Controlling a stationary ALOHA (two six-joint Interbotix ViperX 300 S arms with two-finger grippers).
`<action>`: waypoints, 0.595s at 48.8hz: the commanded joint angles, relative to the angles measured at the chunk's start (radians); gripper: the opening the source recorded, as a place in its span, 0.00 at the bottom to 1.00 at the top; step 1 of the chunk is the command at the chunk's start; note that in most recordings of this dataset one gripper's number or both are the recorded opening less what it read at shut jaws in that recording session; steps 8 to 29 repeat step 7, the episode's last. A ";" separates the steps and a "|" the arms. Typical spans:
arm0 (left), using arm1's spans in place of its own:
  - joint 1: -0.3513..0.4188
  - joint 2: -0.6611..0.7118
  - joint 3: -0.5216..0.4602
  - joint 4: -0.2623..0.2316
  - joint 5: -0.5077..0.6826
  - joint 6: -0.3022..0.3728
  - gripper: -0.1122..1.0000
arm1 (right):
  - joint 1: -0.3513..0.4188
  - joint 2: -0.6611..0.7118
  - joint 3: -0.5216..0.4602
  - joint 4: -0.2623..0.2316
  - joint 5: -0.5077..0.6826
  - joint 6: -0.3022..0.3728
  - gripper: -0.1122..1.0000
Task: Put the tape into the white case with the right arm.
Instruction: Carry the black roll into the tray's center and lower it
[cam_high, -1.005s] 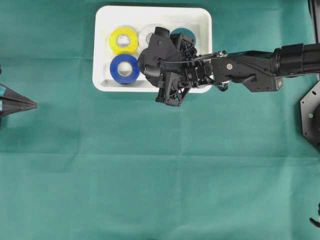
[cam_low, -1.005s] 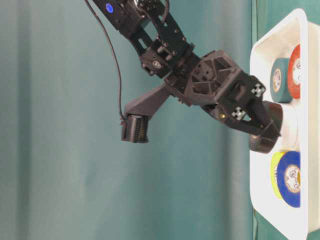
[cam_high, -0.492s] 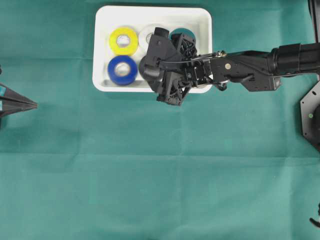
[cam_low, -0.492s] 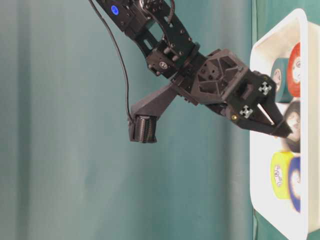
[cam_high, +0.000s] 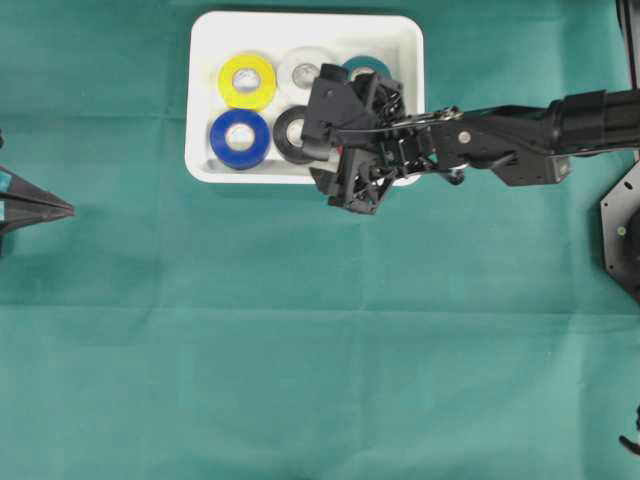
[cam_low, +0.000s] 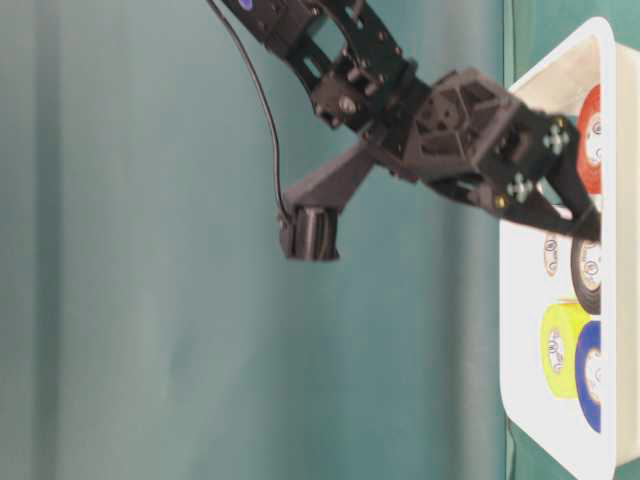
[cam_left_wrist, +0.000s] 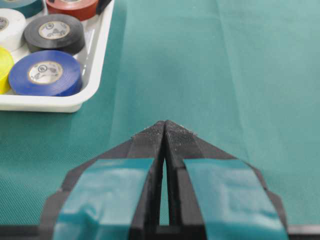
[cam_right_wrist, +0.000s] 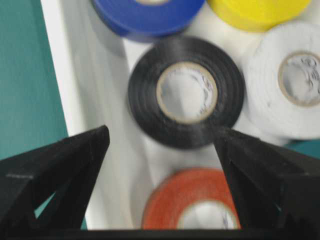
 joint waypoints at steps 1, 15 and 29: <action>0.002 0.008 -0.011 -0.002 -0.009 -0.002 0.10 | 0.002 -0.077 0.021 -0.003 -0.003 0.002 0.72; 0.002 0.008 -0.011 -0.003 -0.009 -0.002 0.10 | 0.000 -0.147 0.087 -0.003 -0.005 0.003 0.72; 0.002 0.008 -0.011 -0.003 -0.009 -0.002 0.10 | 0.000 -0.147 0.087 -0.003 -0.005 0.003 0.72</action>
